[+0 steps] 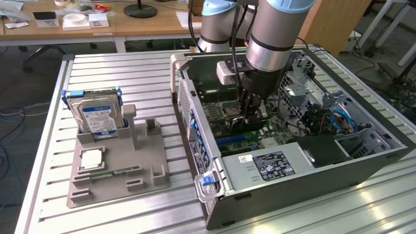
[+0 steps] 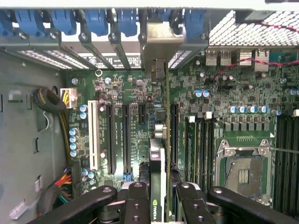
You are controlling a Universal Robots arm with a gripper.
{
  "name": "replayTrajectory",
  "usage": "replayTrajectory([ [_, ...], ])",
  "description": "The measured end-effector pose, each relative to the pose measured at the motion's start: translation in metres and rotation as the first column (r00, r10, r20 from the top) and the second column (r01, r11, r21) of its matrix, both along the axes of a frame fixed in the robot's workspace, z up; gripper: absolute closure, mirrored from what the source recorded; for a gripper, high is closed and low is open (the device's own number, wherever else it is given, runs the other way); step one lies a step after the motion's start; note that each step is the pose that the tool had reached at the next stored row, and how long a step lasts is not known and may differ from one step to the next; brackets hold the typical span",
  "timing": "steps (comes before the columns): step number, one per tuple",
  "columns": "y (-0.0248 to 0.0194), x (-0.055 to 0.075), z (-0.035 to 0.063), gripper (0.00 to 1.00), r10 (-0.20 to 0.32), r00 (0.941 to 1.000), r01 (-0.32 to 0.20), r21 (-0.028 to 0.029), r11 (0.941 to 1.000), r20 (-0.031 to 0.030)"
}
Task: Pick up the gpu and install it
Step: 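Insert the gpu into the slot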
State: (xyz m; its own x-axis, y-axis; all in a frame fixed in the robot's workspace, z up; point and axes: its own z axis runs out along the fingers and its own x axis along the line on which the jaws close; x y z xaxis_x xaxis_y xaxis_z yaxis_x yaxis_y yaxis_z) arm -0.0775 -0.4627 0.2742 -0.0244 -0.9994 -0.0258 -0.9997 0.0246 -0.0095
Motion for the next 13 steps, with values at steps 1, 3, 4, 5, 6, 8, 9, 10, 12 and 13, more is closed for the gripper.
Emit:
replayTrajectory([
  [1, 0.0, 0.0, 0.0, 0.73, 0.0, 1.0, 0.0, 0.0, 1.0, 0.0],
  [3, 0.0, 0.0, 0.0, 0.73, 0.0, 1.0, 0.0, 0.0, 1.0, 0.0],
  [4, 0.0, -0.0002, 0.0, 0.73, 0.0, 1.0, 0.0, 0.0001, 1.0, 0.0],
  [5, 0.0, -0.0011, 0.0, 0.73, 0.0, 1.0, 0.0, 0.0, 1.0, 0.0],
  [6, 0.0, -0.0025, 0.0, 0.73, 0.0, 1.0, 0.0, 0.0, 1.0, 0.0001],
  [8, 0.0001, -0.0045, 0.0, 0.73, 0.0, 1.0, 0.0, 0.0001, 1.0, 0.0003],
  [9, 0.0001, -0.0045, 0.0, 0.73, 0.0, 1.0, 0.0, 0.0001, 1.0, 0.0003],
  [10, 0.0001, -0.0045, 0.0, 0.73, 0.0, 1.0, 0.0, 0.0001, 1.0, 0.0003],
  [12, 0.0, -0.0048, 0.0, 0.73, 0.0, 1.0, 0.0, 0.0001, 1.0, 0.0003],
  [13, 0.0, -0.0048, 0.0, 0.73, 0.0, 1.0, 0.0, 0.0001, 1.0, 0.0003],
])
